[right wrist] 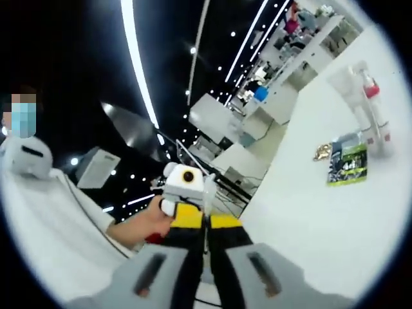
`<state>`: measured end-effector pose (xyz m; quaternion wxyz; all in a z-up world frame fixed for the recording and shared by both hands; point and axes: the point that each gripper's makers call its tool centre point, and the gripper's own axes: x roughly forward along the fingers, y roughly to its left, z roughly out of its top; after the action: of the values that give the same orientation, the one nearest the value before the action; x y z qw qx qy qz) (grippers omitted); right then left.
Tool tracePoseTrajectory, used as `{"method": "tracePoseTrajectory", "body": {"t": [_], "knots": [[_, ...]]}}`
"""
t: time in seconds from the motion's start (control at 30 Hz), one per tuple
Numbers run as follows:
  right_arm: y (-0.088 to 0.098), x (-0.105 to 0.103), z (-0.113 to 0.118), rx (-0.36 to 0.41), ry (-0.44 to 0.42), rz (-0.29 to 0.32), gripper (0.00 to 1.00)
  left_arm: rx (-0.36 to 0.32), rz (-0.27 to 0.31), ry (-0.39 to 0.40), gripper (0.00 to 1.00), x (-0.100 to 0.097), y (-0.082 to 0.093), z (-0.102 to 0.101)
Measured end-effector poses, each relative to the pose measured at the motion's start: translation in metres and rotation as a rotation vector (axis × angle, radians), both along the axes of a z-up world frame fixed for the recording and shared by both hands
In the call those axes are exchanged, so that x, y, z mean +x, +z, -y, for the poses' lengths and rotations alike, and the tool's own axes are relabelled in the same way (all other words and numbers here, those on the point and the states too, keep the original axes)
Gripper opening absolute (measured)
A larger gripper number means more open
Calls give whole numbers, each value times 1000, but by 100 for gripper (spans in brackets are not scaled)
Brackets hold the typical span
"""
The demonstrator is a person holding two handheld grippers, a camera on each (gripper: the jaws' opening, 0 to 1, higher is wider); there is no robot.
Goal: Arrange the skincare products in the storage area until every visible bottle or jar stands upright without overlapping.
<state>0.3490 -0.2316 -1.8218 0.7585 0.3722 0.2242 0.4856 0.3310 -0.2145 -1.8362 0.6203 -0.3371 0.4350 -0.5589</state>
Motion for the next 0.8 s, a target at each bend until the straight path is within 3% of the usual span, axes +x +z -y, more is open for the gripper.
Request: {"method": "tracePoseTrajectory", "body": {"t": [0.3, 0.63, 0.8], "knots": [[0, 2, -1, 56, 32, -50, 0, -39, -5, 11, 3, 9, 4, -3], [1, 5, -5, 82, 61, -69, 0, -76, -19, 21, 3, 18, 9, -6], [1, 13, -5, 87, 40, -70, 1, -89, 3, 30, 1, 25, 9, -7]]}}
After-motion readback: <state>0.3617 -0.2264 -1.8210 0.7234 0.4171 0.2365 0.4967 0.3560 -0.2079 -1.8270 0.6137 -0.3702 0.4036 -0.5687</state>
